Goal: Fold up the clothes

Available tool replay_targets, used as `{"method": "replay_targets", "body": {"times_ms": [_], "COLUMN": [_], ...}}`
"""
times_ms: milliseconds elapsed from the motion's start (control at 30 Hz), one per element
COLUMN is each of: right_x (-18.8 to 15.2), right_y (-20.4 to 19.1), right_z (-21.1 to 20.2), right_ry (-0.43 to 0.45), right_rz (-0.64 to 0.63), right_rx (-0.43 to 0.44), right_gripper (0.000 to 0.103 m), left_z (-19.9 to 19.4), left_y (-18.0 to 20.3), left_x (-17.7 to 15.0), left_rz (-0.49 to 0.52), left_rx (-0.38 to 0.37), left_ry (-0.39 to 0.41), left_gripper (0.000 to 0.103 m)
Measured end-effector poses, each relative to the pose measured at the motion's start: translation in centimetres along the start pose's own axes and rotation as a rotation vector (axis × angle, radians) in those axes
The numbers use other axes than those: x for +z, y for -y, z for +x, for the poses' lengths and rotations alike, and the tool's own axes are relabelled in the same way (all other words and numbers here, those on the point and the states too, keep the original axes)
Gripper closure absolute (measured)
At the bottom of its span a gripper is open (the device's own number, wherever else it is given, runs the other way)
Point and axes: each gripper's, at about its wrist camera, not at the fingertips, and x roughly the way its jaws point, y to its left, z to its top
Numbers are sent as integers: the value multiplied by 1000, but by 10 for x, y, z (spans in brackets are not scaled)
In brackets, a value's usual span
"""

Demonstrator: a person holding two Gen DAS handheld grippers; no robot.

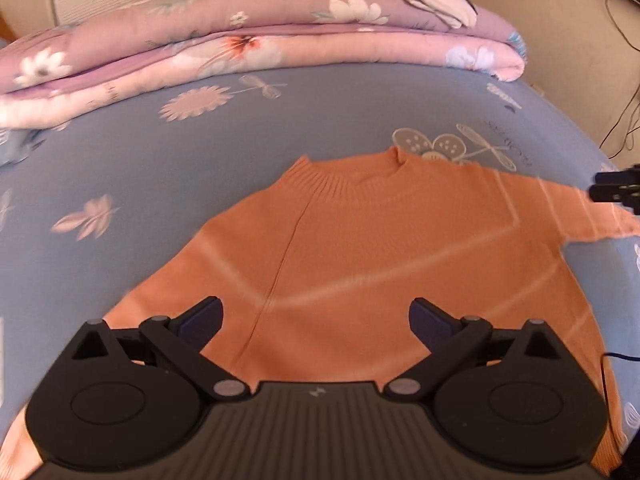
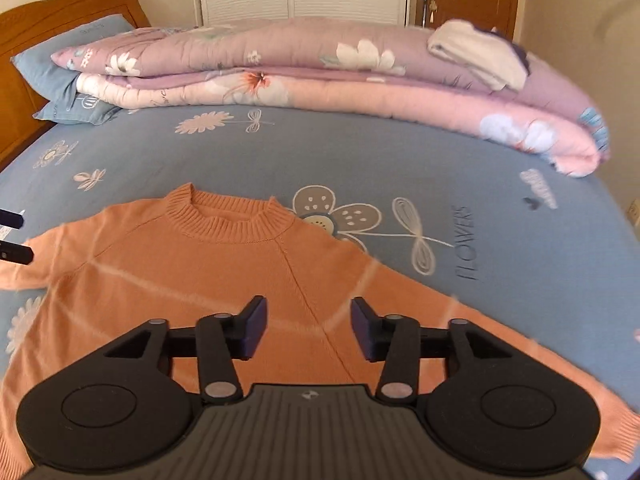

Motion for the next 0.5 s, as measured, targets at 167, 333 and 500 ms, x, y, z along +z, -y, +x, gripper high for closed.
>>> {"method": "replay_targets", "body": {"times_ms": [167,333,500], "right_x": [-45,-114,-171], "right_y": [-23,-52,-56], "right_z": [-83,-87,-67], "right_ry": [45,-5,4], "right_rz": [36,113,379], "right_rx": [0,87,199], "right_gripper": [45,47,47], "left_z": [-49,-29,-4], "left_y": [14,27,39], "left_x": [-54,-113,-150], "left_rz": [-19,-81,-189], "left_rx": [-23,-91,-197], "left_ry": [-29,-90,25], "left_gripper": [3,3,3]}}
